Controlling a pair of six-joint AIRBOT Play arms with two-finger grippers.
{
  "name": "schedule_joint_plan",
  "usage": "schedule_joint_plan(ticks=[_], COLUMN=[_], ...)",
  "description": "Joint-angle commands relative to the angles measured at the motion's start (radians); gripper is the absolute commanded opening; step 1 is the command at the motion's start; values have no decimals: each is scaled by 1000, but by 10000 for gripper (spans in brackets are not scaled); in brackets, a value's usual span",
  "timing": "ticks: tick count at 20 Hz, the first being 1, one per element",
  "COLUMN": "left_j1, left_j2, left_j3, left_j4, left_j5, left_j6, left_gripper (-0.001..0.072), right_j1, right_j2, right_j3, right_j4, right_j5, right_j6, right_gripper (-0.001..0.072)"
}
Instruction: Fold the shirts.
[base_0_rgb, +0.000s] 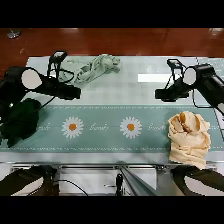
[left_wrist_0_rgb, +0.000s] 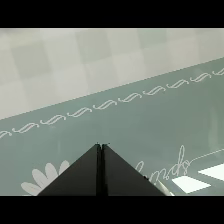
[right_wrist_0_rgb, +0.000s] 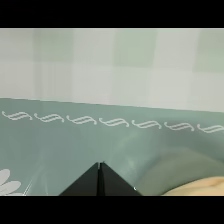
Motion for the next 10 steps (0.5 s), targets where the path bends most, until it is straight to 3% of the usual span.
schedule_joint_plan(ticks=[1, 10], left_j1=[0, 0], left_j2=[-1, -1], left_j3=[0, 0], left_j4=[0, 0], left_j5=[0, 6], left_j6=[0, 0], left_gripper=[21, 21], right_j1=[1, 1], right_j2=[0, 0], right_j3=[0, 0], right_j4=[0, 0], right_j5=[0, 0], right_j6=[0, 0], right_gripper=[34, 34])
